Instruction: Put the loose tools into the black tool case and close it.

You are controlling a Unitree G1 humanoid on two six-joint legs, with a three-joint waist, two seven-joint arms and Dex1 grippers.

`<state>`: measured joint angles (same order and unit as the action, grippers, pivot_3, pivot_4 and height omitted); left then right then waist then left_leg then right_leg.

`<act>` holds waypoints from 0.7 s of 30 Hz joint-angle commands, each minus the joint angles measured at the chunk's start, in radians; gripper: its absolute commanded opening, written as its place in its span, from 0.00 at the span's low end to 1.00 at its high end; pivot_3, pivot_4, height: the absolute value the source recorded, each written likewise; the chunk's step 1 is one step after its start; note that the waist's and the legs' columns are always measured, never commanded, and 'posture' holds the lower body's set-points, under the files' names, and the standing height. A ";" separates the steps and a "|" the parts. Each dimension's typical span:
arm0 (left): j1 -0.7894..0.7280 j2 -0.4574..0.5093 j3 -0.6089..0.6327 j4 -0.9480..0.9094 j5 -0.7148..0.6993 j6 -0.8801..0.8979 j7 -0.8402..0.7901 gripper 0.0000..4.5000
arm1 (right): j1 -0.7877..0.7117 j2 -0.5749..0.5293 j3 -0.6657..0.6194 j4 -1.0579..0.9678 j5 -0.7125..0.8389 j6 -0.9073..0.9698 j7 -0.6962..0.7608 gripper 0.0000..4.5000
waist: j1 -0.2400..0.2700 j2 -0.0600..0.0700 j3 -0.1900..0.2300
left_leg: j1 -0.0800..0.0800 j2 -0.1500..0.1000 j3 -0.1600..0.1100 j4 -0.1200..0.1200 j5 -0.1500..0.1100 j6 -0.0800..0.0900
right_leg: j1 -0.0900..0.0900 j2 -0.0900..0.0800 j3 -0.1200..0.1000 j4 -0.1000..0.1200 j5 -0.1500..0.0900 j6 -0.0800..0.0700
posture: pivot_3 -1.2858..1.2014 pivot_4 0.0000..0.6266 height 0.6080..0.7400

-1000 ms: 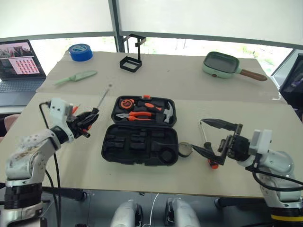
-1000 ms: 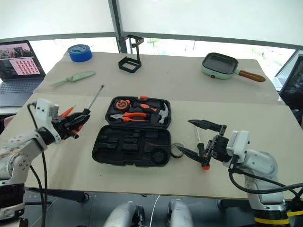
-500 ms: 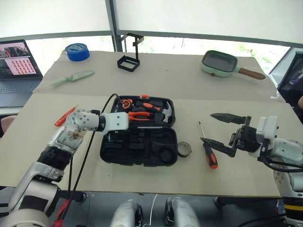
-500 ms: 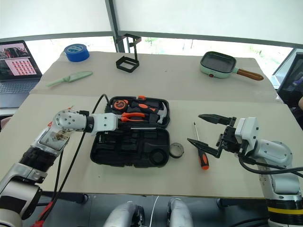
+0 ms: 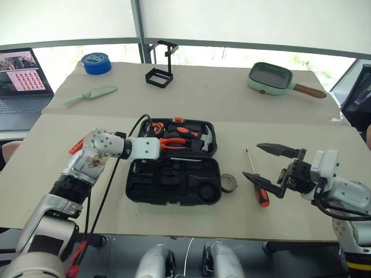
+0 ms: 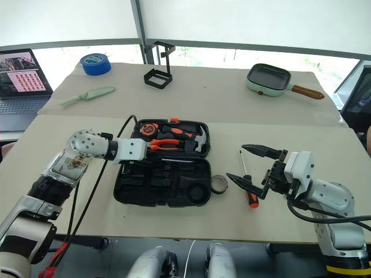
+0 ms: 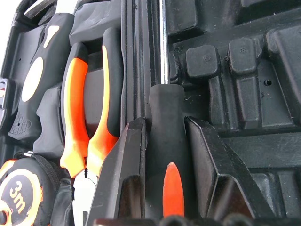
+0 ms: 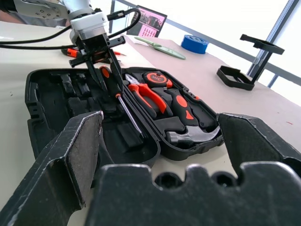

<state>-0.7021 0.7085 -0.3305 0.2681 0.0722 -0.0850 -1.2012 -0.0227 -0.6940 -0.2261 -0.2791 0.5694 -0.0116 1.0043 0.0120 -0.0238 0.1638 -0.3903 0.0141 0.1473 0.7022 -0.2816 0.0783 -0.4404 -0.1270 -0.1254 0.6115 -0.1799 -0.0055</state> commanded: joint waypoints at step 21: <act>0.088 0.032 0.026 -0.206 -0.005 0.257 0.021 0.19 | -0.012 0.017 0.008 -0.054 -0.001 0.027 -0.034 1.00 | 0.005 0.000 0.000 | 0.000 0.000 -0.001 0.002 0.000 0.000 | 0.001 -0.001 0.001 0.002 -0.003 0.006 | 0.52 0.24 1.00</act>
<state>-0.5910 0.7505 -0.3001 0.0399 0.0443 0.1899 -1.2046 -0.0257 -0.6796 -0.2034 -0.2950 0.5553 0.0096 0.9792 0.0170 -0.0236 0.1639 -0.3908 0.0141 0.1464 0.7045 -0.2816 0.0783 -0.4397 -0.1279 -0.1241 0.6129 -0.1832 0.0000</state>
